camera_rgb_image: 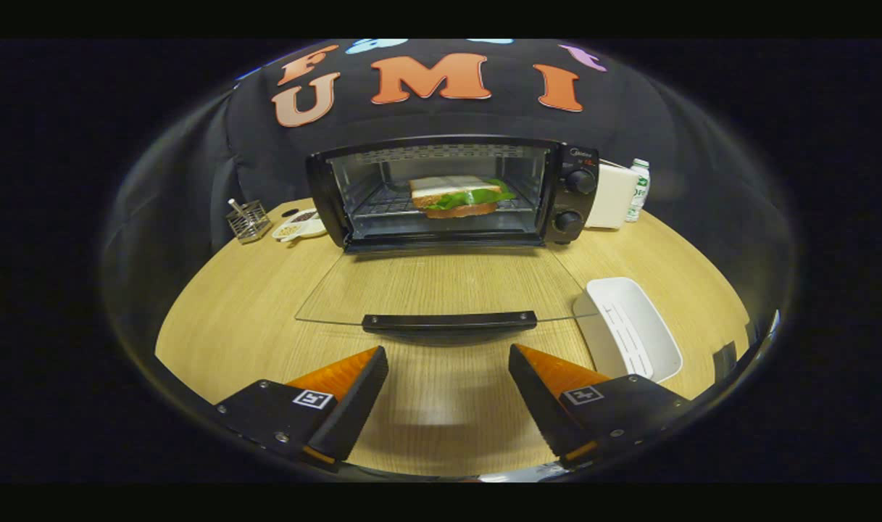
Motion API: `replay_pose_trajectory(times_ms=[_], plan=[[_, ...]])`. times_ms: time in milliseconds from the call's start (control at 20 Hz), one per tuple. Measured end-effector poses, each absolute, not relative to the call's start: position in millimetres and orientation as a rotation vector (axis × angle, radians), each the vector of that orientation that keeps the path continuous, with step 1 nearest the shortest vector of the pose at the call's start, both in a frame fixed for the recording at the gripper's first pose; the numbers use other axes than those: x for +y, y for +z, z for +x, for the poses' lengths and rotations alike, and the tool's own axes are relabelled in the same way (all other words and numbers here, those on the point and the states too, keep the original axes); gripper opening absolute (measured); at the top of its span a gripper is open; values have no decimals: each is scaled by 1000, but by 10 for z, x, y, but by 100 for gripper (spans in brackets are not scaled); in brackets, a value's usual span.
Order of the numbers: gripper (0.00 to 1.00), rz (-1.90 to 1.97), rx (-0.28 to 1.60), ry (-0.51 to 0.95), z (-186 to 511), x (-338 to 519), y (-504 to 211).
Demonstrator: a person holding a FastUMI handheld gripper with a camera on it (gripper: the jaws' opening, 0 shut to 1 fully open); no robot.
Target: Open the toaster oven, put the food inside, and close the toaster oven door.
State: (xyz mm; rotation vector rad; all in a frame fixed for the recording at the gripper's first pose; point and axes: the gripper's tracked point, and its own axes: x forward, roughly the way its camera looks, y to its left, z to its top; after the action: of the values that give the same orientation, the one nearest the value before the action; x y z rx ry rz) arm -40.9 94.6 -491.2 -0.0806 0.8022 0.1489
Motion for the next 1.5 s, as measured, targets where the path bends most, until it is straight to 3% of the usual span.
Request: replay_pose_trajectory(times_ms=[450, 1000, 1500], plan=[[100, -96, 837, 132, -275, 945, -5124], [100, -78, 770, 139, -69, 1028, -4502], [99, -36, 649, 140, 564, 1181, -3882]])
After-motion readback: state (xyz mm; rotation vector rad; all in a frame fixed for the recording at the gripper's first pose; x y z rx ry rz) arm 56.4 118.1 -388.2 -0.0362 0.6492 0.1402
